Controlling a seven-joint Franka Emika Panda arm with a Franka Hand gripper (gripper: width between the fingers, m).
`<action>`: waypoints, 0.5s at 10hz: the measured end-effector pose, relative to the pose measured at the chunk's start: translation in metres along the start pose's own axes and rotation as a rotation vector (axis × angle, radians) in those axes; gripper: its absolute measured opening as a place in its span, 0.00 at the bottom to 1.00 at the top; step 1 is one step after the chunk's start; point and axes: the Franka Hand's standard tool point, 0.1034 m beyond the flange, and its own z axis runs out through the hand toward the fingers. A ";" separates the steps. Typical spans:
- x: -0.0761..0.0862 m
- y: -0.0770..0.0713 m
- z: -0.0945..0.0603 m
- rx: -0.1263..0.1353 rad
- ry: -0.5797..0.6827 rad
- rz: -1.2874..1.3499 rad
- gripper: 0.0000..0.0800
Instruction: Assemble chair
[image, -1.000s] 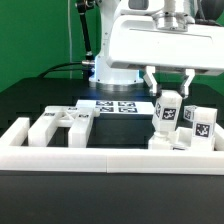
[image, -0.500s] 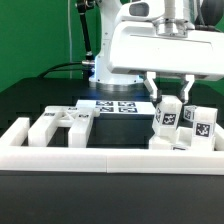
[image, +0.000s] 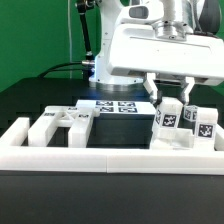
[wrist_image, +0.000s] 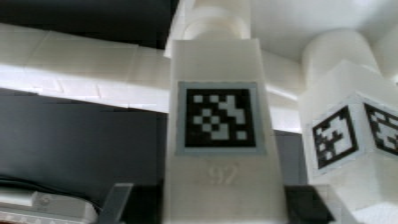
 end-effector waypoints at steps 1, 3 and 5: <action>-0.002 0.000 0.001 0.003 -0.014 0.000 0.36; -0.003 0.000 0.002 0.003 -0.019 -0.001 0.69; -0.003 0.000 0.002 0.004 -0.025 -0.005 0.78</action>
Offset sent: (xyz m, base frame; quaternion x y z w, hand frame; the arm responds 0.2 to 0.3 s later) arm 0.0000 0.0000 0.0000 0.0000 0.0000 0.0000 1.0000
